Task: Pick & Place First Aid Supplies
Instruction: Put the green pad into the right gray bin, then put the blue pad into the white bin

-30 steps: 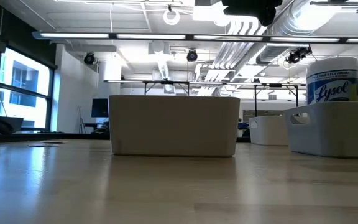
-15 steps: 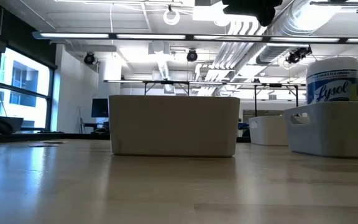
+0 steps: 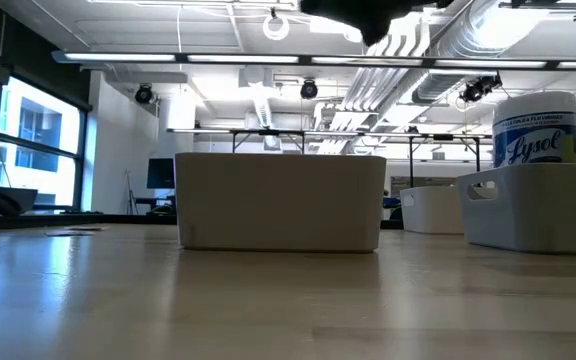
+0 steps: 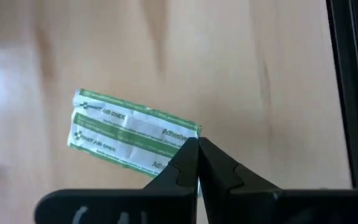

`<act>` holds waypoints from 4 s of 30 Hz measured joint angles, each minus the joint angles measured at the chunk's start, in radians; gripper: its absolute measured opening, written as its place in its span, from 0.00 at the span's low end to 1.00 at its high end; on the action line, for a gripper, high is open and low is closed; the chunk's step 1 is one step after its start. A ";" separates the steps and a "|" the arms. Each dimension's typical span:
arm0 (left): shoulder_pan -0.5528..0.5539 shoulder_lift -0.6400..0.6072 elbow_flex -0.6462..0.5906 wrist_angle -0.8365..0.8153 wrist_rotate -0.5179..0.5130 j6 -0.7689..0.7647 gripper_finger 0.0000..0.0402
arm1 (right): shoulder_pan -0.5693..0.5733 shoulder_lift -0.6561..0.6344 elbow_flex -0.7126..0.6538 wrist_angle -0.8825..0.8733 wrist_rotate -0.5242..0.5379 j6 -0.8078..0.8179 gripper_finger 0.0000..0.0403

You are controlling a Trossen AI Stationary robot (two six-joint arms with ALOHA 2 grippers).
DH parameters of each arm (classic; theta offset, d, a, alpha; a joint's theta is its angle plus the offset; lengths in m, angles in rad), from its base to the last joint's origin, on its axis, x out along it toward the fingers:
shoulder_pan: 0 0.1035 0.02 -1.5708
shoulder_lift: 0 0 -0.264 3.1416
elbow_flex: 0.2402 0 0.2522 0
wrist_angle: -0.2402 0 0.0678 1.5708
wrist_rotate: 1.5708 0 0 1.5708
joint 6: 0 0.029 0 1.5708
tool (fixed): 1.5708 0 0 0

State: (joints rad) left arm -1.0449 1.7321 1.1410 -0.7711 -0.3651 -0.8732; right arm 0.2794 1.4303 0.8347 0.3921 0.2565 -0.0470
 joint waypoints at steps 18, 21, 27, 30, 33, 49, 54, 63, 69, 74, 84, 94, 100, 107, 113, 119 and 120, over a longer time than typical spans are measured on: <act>0.379 -0.241 0.000 0.046 0.065 0.221 0.00 | 0.103 0.572 0.388 0.240 -0.055 -0.503 0.51; 0.433 -0.241 0.000 0.095 0.122 0.264 0.00 | 0.100 0.588 0.423 0.147 -0.056 -0.529 0.48; 0.503 -0.241 0.001 0.164 0.185 0.337 0.00 | 0.071 0.608 0.425 0.091 -0.018 -0.538 0.40; 0.519 -0.241 0.001 0.195 0.203 0.356 0.00 | 0.056 0.610 0.425 0.058 0.000 -0.510 0.34; 0.525 -0.247 0.008 0.193 0.204 0.376 0.00 | 0.047 0.610 0.425 0.048 0.000 -0.475 0.27; 0.522 -0.275 0.133 -0.056 0.220 0.288 0.15 | 0.056 0.609 0.425 0.017 0.023 -0.392 0.01; 0.476 -0.292 0.267 -0.408 0.108 0.109 0.26 | 0.081 0.519 0.425 -0.360 0.211 -0.272 0.01; 0.342 -0.319 0.236 -0.593 -0.245 -0.059 0.27 | 0.136 0.270 0.425 -1.356 0.400 0.350 0.00; 0.345 -0.318 0.158 -0.585 -0.310 -0.142 0.27 | 0.164 0.130 0.392 -1.778 0.303 0.870 0.01; 0.344 -0.317 0.102 -0.585 -0.326 -0.188 0.27 | 0.171 0.019 0.203 -1.759 0.203 0.968 0.01; 0.360 -0.340 0.057 -0.588 -0.345 -0.337 0.28 | 0.038 -0.085 -0.085 -1.566 0.106 0.950 0.01; 0.469 -0.590 -0.151 -0.474 -0.261 -0.397 0.42 | -0.051 -0.086 -0.079 -1.416 0.037 0.755 0.10; 0.558 -0.696 -0.311 -0.292 -0.198 -0.331 0.43 | -0.051 -0.086 -0.006 -1.442 -0.043 0.699 0.30; 0.710 -0.696 -0.408 -0.219 -0.133 -0.278 0.44 | -0.010 -0.086 0.225 -1.511 0.109 0.621 0.41; 0.832 -0.694 -0.510 -0.143 -0.106 -0.275 0.44 | 0.002 -0.086 0.290 -1.285 0.254 0.377 0.39; 0.964 -0.694 -0.602 -0.022 -0.015 -0.261 0.44 | 0.000 -0.086 0.290 -1.115 0.195 0.217 0.36; 0.990 -0.694 -0.610 -0.010 0.011 -0.245 0.44 | 0.000 -0.086 0.290 -1.097 0.193 0.200 0.36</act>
State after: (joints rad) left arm -0.0546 1.0378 0.5308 -0.7815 -0.3539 -1.1185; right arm 0.2798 1.3441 1.1244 -0.7044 0.4493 0.1532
